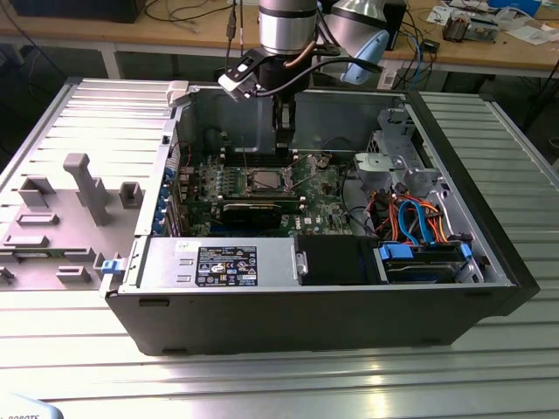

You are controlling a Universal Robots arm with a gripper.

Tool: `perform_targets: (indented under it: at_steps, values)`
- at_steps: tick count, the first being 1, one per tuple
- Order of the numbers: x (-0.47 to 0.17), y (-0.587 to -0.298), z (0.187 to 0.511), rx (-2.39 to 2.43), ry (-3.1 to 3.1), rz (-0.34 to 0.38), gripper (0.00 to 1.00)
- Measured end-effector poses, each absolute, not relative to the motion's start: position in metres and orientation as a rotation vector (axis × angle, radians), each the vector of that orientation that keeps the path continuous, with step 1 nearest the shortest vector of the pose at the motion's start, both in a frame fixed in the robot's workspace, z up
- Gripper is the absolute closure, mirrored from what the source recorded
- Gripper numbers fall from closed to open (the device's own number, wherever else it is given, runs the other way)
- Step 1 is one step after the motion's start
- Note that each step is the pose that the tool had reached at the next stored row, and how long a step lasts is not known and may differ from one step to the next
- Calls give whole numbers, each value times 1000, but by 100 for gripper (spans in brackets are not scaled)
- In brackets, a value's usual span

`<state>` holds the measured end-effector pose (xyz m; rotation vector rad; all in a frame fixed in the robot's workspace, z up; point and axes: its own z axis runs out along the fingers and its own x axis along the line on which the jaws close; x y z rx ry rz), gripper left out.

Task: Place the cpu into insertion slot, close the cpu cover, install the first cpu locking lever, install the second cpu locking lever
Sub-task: 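Close the cpu cover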

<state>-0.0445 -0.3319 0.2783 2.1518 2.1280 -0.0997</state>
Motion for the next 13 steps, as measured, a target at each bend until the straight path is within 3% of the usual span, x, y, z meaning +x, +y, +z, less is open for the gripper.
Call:
perform_targets:
  at_steps: [13]
  values:
    - [-33,-332,278,2152,2128,-100,89]
